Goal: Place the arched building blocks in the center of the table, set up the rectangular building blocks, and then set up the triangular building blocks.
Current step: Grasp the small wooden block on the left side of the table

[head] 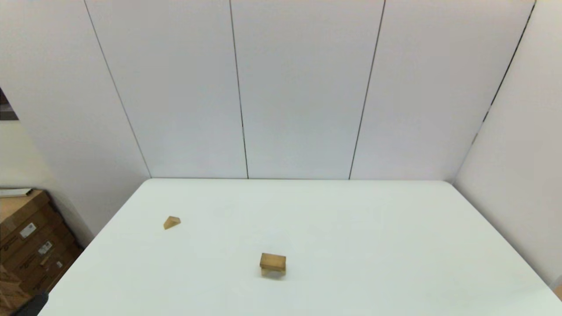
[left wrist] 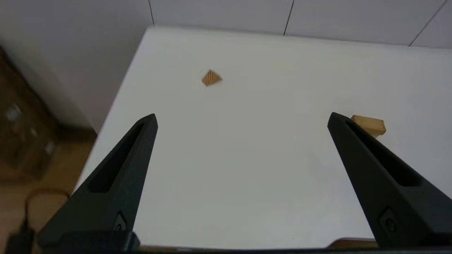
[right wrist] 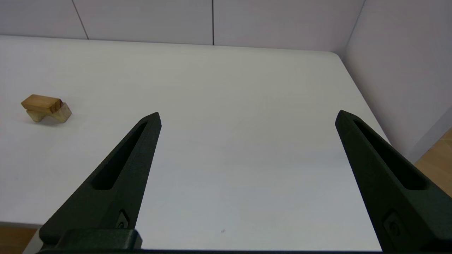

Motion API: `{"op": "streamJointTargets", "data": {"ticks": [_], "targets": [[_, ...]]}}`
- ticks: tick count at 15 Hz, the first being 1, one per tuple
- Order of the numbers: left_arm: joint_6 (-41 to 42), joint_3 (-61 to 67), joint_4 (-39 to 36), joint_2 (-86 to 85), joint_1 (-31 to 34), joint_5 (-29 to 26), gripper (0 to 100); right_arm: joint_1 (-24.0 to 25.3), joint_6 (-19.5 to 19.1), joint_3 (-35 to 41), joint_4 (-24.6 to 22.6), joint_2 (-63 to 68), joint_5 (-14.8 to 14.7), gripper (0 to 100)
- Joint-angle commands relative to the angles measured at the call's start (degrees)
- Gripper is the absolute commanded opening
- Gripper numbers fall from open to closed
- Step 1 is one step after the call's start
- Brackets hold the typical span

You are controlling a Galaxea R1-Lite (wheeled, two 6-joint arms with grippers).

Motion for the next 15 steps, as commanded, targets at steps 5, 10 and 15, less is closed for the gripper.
{"op": "streamJointTargets", "data": {"ticks": [5,10,15], "targets": [[-7.92,-16.95,-5.99,51.27,-1.21,-0.74,100,0.01,-0.02,-0.01,0.03,0.13,0.0,100],[-11.52,-15.81,-20.41,63.75,-0.68,-0.56,100,0.01,-0.02,-0.01,0.03,0.13,0.0,100],[-1.5,-19.94,-27.26,76.41,4.86,0.14,100,0.01,-0.02,-0.01,0.03,0.13,0.0,100]]}}
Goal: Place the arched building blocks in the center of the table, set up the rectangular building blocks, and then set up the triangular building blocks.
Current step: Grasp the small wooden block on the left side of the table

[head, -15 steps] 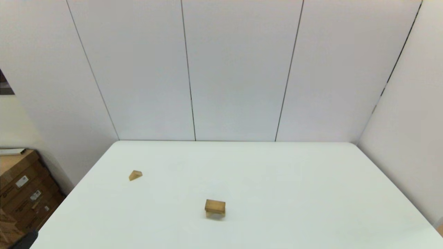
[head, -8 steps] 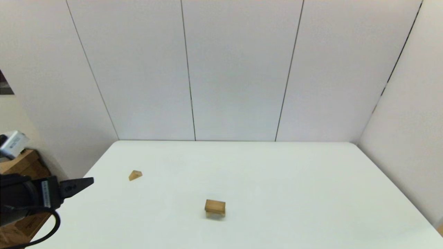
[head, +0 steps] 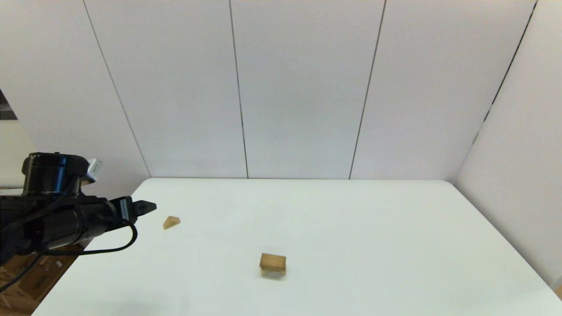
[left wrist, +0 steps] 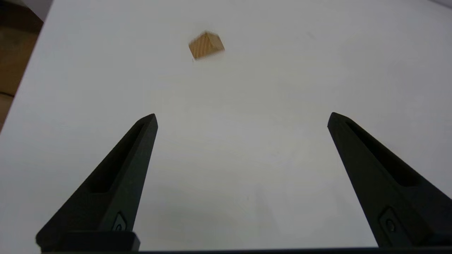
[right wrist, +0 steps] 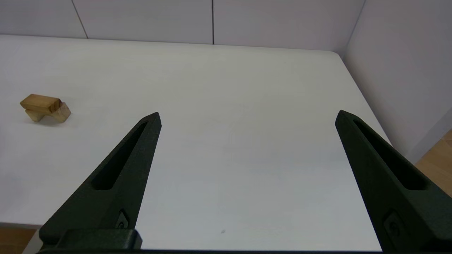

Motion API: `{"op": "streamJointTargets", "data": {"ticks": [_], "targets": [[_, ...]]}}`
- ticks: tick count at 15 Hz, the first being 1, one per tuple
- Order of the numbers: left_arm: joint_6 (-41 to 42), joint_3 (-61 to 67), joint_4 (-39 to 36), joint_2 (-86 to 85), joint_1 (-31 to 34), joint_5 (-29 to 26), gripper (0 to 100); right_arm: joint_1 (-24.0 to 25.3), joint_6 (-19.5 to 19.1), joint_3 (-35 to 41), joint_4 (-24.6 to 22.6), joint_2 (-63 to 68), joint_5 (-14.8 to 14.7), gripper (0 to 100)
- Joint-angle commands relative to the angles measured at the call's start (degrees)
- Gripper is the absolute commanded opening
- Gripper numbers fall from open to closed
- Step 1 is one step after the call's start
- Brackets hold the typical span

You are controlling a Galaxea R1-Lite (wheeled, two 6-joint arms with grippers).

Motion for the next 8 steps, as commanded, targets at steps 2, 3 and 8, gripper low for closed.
{"op": "streamJointTargets", "data": {"ticks": [2,3,8], "targets": [[12.95,-5.55,-2.55,14.11,6.75,-2.41,100,0.01,-0.02,-0.01,0.05,0.1,0.03,100],[17.08,-7.48,-1.67,15.87,9.21,-4.08,100,0.01,-0.02,-0.01,0.05,0.1,0.03,100],[31.58,-19.35,15.38,19.21,13.6,-12.17,100,0.01,-0.02,-0.01,0.05,0.1,0.03,100]]}}
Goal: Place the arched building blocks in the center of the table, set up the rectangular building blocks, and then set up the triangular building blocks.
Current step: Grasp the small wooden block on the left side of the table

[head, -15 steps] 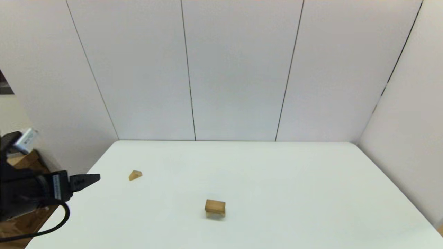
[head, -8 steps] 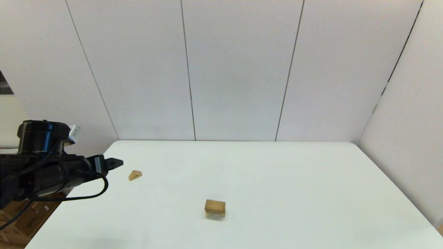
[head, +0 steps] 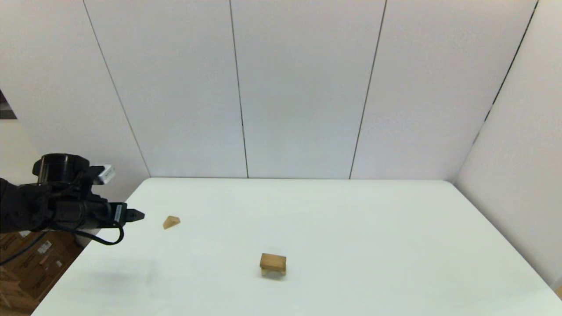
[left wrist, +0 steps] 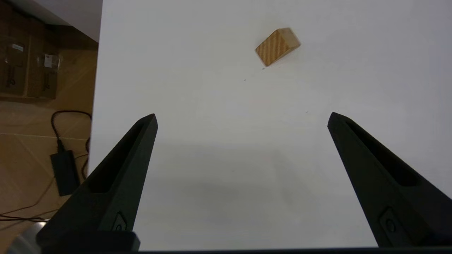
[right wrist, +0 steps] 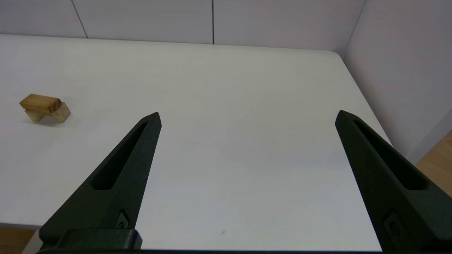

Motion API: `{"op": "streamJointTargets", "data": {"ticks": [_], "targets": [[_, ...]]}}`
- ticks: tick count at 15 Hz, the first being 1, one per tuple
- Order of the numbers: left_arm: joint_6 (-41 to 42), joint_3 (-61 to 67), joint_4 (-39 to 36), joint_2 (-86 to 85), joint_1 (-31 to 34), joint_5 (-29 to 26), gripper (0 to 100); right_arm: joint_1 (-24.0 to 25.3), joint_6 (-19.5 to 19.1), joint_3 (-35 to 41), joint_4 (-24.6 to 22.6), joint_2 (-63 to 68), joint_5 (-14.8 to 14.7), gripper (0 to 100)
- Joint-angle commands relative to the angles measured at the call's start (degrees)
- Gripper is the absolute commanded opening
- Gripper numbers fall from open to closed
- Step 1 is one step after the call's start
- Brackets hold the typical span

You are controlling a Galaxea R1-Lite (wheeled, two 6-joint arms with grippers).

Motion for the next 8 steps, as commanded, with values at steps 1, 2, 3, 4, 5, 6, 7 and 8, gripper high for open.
{"op": "streamJointTargets", "data": {"ticks": [1,2,3,4,5,6,7,8], "targets": [[10.1,-10.49,14.7,3.93,2.14,-7.64,100,0.01,-0.07,0.01,0.05,0.07,0.03,100],[13.44,-13.21,18.65,4.9,2.06,-9.31,100,0.01,-0.07,0.01,0.05,0.07,0.03,100],[15.37,-14.44,20.41,5.43,1.88,-10.45,100,0.01,-0.07,0.01,0.05,0.07,0.03,100],[17.4,-15.23,20.68,6.22,1.7,-11.94,100,0.01,-0.07,0.01,0.05,0.07,0.03,100],[19.59,-16.38,20.68,7.45,1.7,-13.88,100,0.01,-0.07,0.01,0.05,0.07,0.03,100],[21.61,-17.7,20.59,9.21,1.7,-14.93,100,0.01,-0.07,0.01,0.05,0.07,0.03,100],[23.72,-18.93,20.59,10.88,1.79,-14.93,100,0.01,-0.07,0.01,-0.04,0.07,0.03,100],[25.39,-21.12,20.59,12.81,1.97,-15.02,100,0.01,-0.07,0.01,0.05,0.07,0.03,100]]}}
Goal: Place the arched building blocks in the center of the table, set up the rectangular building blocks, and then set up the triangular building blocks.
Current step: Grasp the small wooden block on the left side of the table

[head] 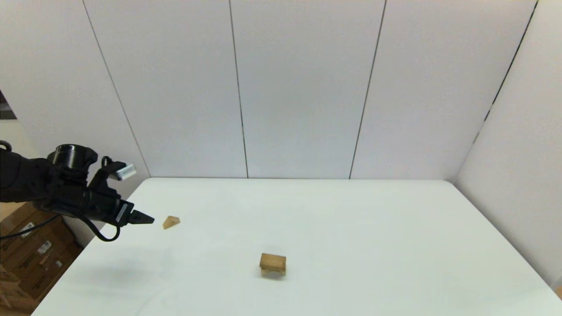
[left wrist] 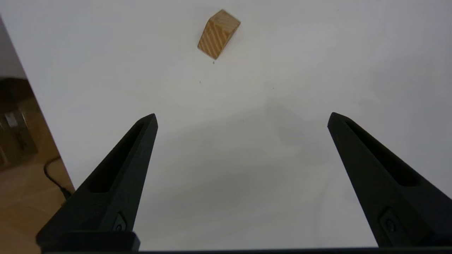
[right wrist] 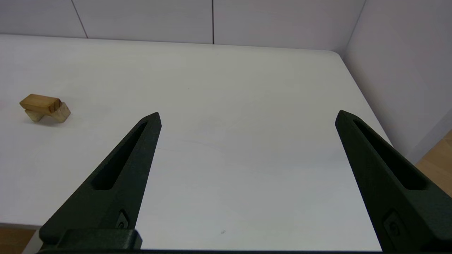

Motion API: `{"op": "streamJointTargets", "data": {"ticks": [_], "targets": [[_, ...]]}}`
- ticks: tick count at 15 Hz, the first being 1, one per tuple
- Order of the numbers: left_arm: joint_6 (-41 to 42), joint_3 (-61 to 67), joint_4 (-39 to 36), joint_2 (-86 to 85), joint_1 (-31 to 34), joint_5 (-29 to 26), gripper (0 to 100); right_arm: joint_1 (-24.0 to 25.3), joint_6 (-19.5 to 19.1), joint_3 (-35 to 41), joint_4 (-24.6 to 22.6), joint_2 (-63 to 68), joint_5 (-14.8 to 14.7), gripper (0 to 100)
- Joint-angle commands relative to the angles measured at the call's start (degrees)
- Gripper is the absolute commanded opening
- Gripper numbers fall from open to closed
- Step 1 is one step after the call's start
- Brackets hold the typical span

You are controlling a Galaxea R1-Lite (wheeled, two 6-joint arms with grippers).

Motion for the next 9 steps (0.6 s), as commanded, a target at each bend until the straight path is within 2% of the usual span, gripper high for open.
{"op": "streamJointTargets", "data": {"ticks": [1,5,9], "targets": [[6.17,-6.11,0.18,6.76,0.34,-0.99,100,0.01,-0.05,0.01,0.03,0.07,0.03,100],[15.92,-8.74,0.27,10.09,0.25,-0.99,100,0.01,-0.05,0.01,0.03,0.07,0.03,100],[20.49,-13.93,3.7,14.67,-0.28,-0.99,100,0.01,-0.05,0.01,0.03,0.07,0.03,100]]}}
